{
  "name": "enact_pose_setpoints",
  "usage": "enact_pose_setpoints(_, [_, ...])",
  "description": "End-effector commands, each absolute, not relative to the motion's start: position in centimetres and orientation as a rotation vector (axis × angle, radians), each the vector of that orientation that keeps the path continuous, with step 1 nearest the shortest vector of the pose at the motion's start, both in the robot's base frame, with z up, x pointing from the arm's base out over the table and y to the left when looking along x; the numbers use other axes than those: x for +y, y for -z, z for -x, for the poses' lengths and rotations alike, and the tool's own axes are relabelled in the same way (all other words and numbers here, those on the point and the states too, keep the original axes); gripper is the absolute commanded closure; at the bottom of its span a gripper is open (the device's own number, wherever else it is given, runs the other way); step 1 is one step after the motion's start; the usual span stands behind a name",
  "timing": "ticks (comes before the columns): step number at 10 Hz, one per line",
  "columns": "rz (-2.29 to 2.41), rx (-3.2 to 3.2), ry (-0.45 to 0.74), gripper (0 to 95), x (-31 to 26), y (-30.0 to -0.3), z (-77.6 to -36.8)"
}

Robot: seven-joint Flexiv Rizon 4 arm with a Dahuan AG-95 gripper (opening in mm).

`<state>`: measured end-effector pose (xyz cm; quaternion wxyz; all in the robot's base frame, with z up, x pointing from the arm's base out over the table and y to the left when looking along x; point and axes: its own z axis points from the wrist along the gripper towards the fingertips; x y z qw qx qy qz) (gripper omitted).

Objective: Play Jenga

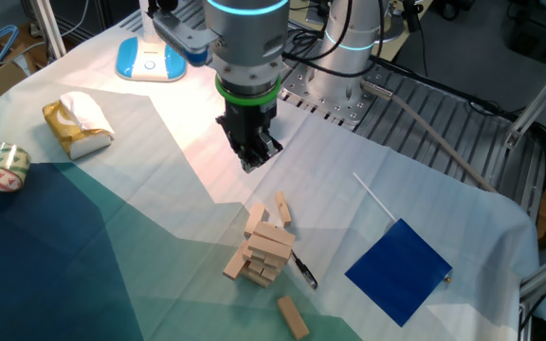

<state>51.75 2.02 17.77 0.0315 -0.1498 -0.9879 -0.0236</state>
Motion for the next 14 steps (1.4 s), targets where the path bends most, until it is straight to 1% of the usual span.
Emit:
enact_pose_setpoints(1, [0.465, -3.033, 0.082, 95.0, 2.2, -17.6, -53.2])
enact_pose_setpoints(6, [0.5, -3.025, 0.084, 95.0, 2.4, -16.2, -55.8])
enact_pose_setpoints(14, [0.498, -3.022, 0.056, 95.0, 2.6, -16.3, -60.3])
